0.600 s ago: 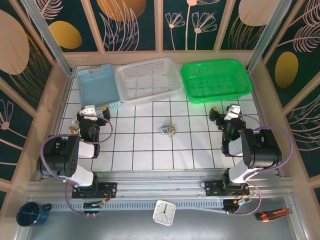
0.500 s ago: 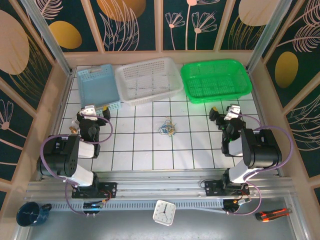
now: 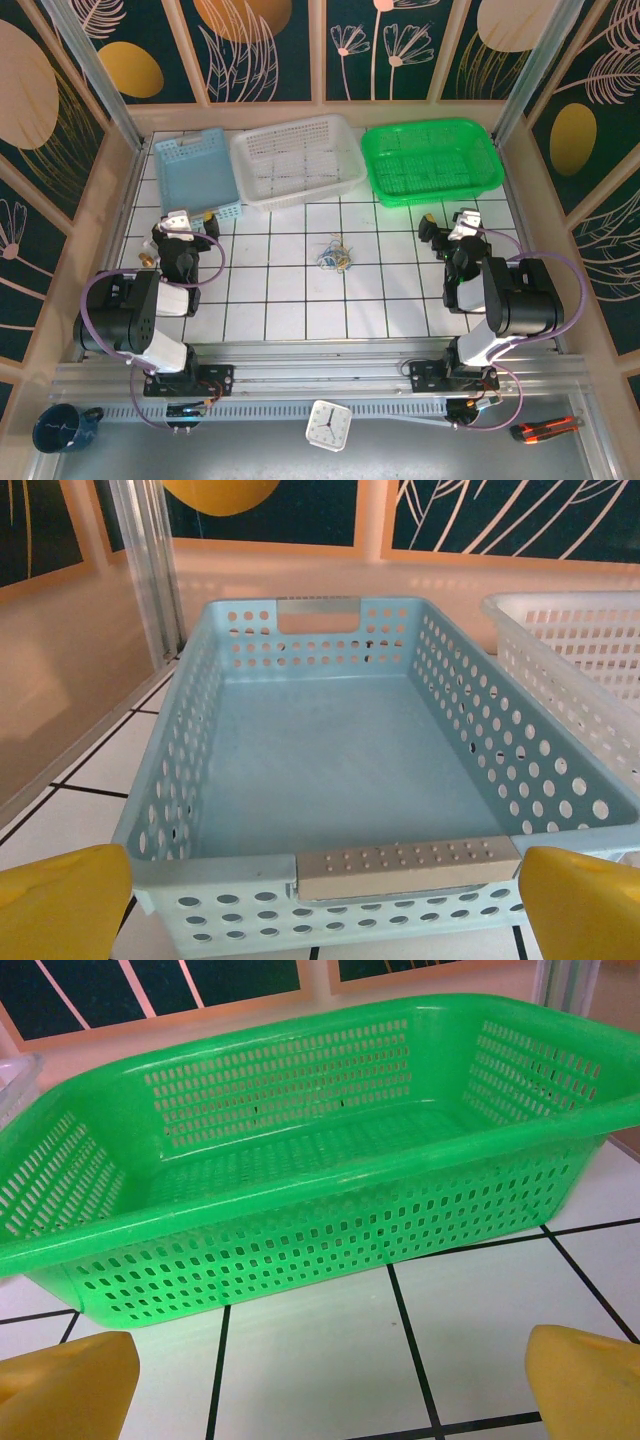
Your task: Untangle the cables
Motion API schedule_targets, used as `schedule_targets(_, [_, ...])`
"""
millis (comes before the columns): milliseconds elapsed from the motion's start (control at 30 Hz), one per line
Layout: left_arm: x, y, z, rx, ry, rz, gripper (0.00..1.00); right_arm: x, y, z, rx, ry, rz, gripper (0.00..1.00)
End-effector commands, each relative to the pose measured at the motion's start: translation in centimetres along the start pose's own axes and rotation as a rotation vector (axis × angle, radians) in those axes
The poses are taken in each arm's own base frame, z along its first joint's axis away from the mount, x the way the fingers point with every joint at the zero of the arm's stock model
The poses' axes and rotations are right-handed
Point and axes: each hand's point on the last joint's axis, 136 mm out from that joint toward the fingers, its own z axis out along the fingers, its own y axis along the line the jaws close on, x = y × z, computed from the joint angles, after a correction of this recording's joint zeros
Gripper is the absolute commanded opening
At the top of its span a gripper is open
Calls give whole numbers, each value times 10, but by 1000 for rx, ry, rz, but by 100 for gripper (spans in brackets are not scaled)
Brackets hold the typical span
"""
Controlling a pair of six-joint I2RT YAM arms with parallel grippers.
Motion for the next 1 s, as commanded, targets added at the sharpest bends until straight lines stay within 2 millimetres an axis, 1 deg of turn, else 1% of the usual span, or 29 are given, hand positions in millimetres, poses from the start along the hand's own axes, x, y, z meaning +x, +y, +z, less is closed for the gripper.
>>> schedule_targets(0, [-10,3,-1,-16,-44,-24,99,-14,0,1,7,-51,-15,99])
schedule_targets(333, [-10,2,0,-12,-42,-24,99,-14,-1,1,3,-51,-12,99])
schedule_targets(433, [-9,-3,1,16,-32,-11,99,-15,0,1,2,-51,-12,99])
schedule_targets(633, [-11,-1,0,10,-40,-16,99,-15,0,0,-1,-55,-13,99])
schedule_targets(733, [-19,2,-3,-10,-47,-25,99,-24,4,-8,-19,-84,-20,99])
schedule_targets(800, [-23,5,-4,-27,-42,-26,99,-30,1,-14,0,-107,-13,99])
schedule_targets(900, [-30,9,-12,-46,-67,-32,99,-40,-1,-23,19,-131,-2,99])
schedule_targets(967, [-34,12,-16,-64,-72,-37,99,-51,-4,-29,44,-152,5,99])
